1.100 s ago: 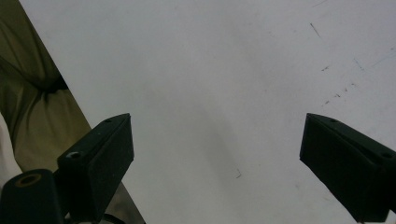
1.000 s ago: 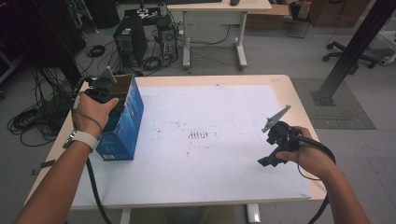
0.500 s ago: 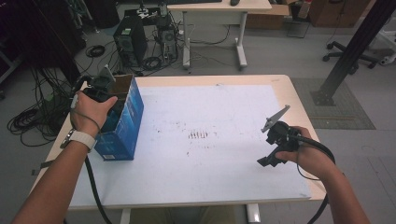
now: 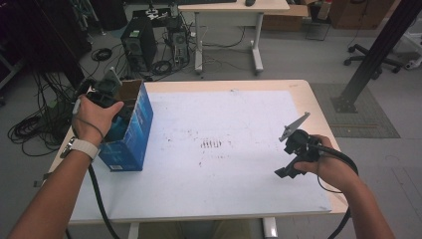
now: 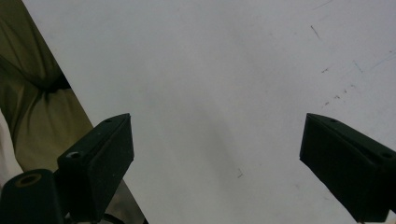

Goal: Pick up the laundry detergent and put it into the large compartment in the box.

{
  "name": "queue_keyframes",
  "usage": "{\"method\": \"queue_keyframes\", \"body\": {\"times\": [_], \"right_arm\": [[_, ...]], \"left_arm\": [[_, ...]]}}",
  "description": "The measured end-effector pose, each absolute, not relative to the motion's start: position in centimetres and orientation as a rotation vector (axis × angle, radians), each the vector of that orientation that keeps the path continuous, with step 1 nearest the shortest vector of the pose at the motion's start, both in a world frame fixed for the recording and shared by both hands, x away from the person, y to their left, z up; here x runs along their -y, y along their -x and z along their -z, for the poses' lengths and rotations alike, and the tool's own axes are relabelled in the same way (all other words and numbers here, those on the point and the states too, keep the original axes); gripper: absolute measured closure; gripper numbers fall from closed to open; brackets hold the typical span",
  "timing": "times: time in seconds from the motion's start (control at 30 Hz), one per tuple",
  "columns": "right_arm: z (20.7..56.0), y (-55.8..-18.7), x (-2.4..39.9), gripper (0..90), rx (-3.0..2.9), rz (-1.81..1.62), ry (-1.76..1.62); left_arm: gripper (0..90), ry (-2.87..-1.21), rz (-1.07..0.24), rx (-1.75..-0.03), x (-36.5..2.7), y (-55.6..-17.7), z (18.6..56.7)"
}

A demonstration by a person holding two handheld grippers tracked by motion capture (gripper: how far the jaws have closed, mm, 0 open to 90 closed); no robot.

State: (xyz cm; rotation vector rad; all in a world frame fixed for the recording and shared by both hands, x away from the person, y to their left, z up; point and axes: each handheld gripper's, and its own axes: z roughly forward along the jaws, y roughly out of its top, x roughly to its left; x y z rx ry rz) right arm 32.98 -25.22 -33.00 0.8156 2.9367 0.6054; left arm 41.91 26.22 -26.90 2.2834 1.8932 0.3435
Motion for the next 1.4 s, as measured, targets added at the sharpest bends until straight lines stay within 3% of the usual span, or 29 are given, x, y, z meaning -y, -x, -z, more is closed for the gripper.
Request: {"method": "queue_keyframes", "body": {"times": [0.43,1.4], "right_arm": [[32.7,-32.8,25.4,9.9,-2.931,-0.603,-0.815],[32.1,-32.5,25.6,10.0,-2.923,-0.599,-0.821]], "left_arm": [[13.0,-2.275,-0.36,-1.882,-26.3,-41.7,26.0],[11.2,-2.291,-0.391,-1.803,-25.6,-41.2,22.6]]}}
